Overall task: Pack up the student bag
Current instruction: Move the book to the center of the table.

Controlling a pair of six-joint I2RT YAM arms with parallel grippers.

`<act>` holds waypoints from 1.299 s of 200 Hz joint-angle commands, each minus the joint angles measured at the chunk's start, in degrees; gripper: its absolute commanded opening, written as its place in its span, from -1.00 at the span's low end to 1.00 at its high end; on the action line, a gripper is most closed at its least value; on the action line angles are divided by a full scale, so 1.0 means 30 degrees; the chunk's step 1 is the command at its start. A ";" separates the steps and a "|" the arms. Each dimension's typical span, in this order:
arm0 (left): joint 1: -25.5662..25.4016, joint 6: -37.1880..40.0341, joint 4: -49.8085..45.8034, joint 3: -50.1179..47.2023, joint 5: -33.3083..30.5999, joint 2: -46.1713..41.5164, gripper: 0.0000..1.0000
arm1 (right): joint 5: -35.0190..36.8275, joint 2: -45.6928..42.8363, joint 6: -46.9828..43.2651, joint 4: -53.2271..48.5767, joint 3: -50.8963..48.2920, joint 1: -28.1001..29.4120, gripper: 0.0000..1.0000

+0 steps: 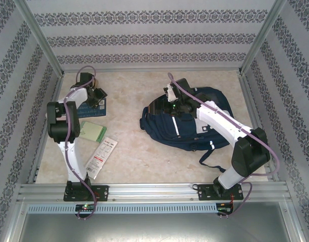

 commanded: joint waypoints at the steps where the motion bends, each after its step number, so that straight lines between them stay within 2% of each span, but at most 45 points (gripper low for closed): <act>1: -0.0037 -0.0015 -0.1483 0.0397 0.0060 0.0867 0.25 | 0.0404 -0.0576 0.0060 -0.0270 -0.0042 0.0262 0.96; 24: -0.0532 -0.0612 -0.0520 -0.0732 0.1025 0.0950 0.24 | 0.0460 -0.0583 0.0104 -0.0241 -0.0134 0.0277 0.96; 48: -0.1857 -0.0702 0.0256 -0.1959 0.1784 0.0572 0.23 | 0.0345 -0.0243 0.0131 -0.0082 0.0036 0.0305 0.96; 108: -0.6651 -0.2728 0.3593 -0.7490 0.3080 -0.2168 0.21 | 0.0134 0.1304 0.0272 0.0168 0.1232 0.0583 0.96; 144: -0.9262 -0.3904 0.4362 -1.0624 0.2825 -0.4213 0.21 | 0.0056 0.2203 0.0370 0.0360 0.1822 0.0903 0.96; 166: -0.9167 -0.4051 0.4175 -1.2174 0.2328 -0.5934 0.21 | 0.0128 0.2687 0.0458 0.0426 0.2138 0.1081 0.96; 201: -0.8824 -0.3396 0.2067 -1.2115 0.0990 -0.8548 0.21 | 0.0213 0.3035 0.0649 0.1265 0.2083 0.1360 0.96; 230: -0.8545 -0.4447 0.1191 -1.2711 -0.0476 -1.0304 0.15 | -0.0429 0.3735 0.0700 0.1946 0.2268 0.1574 0.96; 260: -0.7991 -0.5930 0.1401 -1.4062 -0.1531 -1.1020 -0.05 | -0.1015 0.5195 0.0364 0.1849 0.3534 0.1958 0.51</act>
